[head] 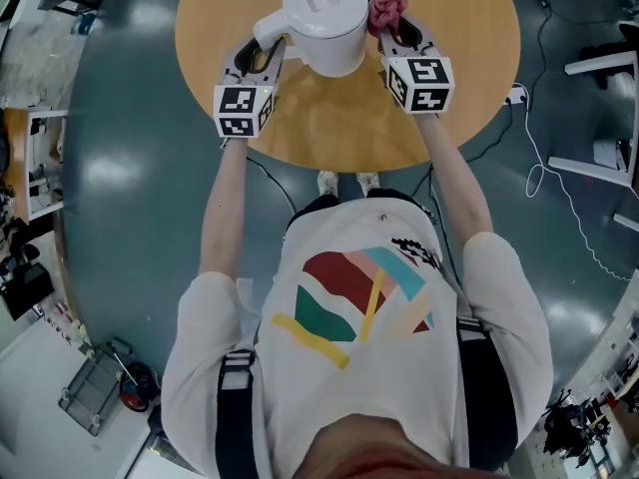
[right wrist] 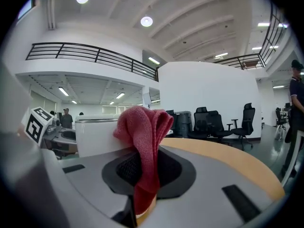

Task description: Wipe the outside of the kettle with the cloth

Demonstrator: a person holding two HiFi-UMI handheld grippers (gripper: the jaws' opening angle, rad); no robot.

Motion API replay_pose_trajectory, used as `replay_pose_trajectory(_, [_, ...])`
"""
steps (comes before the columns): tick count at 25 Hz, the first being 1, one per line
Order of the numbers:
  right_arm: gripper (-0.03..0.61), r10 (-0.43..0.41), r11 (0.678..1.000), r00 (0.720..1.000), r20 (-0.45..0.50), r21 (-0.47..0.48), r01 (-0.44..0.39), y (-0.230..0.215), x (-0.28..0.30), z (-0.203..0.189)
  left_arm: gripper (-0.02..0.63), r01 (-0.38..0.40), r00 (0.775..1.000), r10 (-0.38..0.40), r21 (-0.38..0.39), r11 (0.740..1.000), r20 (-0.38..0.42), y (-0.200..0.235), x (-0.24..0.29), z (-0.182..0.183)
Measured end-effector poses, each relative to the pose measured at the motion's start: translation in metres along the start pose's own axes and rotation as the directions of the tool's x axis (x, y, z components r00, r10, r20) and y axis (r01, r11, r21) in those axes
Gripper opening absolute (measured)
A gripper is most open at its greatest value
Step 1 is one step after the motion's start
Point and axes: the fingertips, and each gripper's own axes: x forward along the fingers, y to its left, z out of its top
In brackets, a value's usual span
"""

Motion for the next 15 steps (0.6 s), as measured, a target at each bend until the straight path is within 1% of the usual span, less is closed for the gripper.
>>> replay_pose_trajectory(3, [0.044, -0.006, 0.999, 1.000, 0.012, 0.048, 0.006, -0.001, -0.002, -0.001, 0.199, 0.000, 1.000, 0.000, 0.001, 1.000, 0.001, 0.000, 0.000, 0.000])
replay_pose_trajectory(7, [0.044, -0.026, 0.993, 0.999, 0.036, 0.114, 0.022, 0.003, -0.018, -0.010, 0.199, -0.005, 1.000, 0.005, 0.002, 1.000, 0.006, 0.001, -0.002, 0.001])
replay_pose_trajectory(12, [0.044, -0.046, 0.983, 0.997, 0.064, 0.181, 0.034, 0.032, -0.051, -0.046, 0.198, -0.015, 1.000, 0.015, 0.002, 1.000, 0.011, 0.001, -0.001, -0.002])
replay_pose_trajectory(15, [0.044, -0.045, 0.978, 0.997, 0.061, 0.208, 0.032, 0.061, -0.062, -0.072, 0.199, -0.017, 1.000, 0.017, 0.002, 1.000, 0.021, 0.000, 0.000, -0.001])
